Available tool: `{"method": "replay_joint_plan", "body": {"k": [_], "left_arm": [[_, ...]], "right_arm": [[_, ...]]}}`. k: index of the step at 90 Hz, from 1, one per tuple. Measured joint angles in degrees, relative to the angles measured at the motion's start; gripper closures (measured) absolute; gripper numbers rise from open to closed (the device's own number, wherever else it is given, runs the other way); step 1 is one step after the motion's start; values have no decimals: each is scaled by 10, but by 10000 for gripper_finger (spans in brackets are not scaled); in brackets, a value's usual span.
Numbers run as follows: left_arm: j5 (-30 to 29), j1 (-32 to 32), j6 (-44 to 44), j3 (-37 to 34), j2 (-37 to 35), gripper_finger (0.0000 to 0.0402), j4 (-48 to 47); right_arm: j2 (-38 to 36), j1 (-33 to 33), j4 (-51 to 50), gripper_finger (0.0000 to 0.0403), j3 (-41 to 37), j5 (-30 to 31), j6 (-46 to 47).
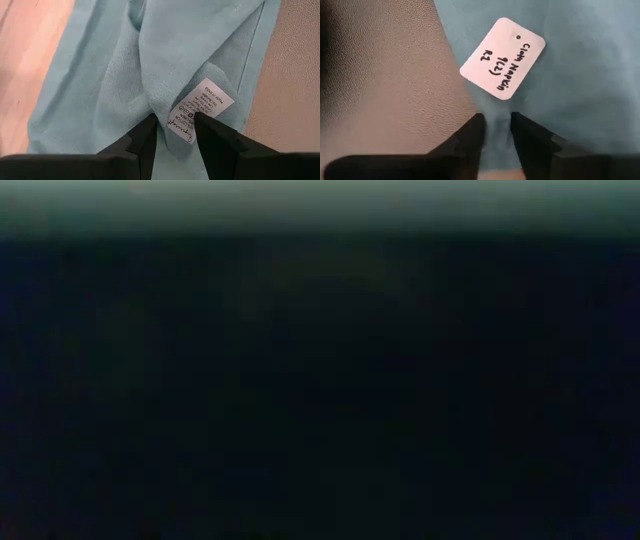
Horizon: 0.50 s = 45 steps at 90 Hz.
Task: Set table place
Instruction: Fold the blue napkin
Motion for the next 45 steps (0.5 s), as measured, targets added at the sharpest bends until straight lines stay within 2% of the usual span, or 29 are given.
{"method": "replay_joint_plan", "body": {"k": [12,29,45], "left_arm": [[-1,-1,4,0,0,296,0],[-13,-1,13,1,0,388,-1],[-19,0,23,19,-1,400,-5]], "right_arm": [[0,0,-2,395,0,1,-11],[-2,1,-3,401,-1,20,-19],[-13,1,-15,402,5,33,-37]]}}
